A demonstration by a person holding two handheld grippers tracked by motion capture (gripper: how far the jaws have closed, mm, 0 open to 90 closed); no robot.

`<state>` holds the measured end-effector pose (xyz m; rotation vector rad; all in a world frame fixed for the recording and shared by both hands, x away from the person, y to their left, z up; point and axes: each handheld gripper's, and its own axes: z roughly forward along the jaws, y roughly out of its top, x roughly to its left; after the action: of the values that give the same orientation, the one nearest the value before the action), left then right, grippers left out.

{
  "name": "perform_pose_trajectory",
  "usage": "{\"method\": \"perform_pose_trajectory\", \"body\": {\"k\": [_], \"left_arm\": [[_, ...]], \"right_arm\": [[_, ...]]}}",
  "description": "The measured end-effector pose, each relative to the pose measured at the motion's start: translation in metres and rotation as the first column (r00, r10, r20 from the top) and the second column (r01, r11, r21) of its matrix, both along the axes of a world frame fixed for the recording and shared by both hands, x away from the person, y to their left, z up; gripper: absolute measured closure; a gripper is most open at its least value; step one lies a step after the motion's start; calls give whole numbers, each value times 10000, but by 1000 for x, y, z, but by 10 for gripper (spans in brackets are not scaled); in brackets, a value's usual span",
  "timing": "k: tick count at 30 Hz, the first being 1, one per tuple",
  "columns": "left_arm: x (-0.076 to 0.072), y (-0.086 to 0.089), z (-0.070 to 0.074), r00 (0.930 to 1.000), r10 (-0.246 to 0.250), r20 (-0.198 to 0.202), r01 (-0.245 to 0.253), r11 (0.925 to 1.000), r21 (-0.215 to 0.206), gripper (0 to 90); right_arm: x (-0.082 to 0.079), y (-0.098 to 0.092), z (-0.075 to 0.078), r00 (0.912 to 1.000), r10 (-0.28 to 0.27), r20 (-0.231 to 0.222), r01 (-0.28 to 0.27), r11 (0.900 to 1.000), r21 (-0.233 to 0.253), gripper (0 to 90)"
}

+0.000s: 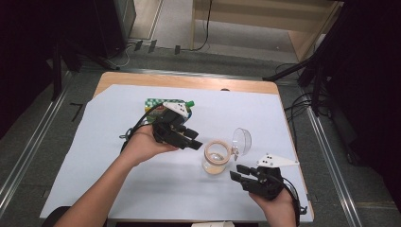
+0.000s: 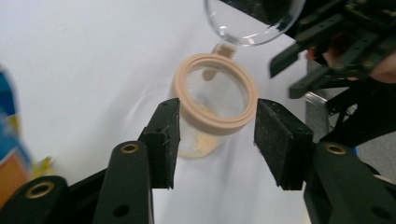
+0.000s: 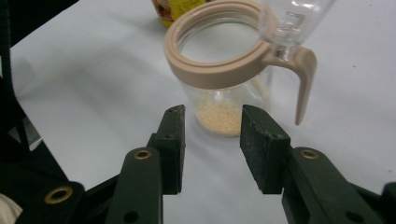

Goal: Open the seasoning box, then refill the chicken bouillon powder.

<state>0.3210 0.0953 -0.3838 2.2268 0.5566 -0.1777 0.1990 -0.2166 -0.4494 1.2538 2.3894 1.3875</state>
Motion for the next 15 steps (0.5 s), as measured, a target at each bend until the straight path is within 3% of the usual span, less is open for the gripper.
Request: {"method": "perform_pose_trajectory", "body": {"k": [6, 9, 15], "left_arm": [[0, 18, 3, 9994, 330, 145, -329, 9994, -53, 497], [-1, 26, 6, 9988, 462, 129, -461, 9989, -55, 488], [0, 41, 9, 9975, 688, 161, -687, 9976, -69, 482]], "right_arm": [[-3, 14, 7, 9982, 571, 184, -570, 9983, -75, 611], [-5, 20, 10, 9977, 645, 198, -640, 9977, -235, 607], [-7, 26, 14, 9966, 783, 259, -781, 9969, -91, 581]]}}
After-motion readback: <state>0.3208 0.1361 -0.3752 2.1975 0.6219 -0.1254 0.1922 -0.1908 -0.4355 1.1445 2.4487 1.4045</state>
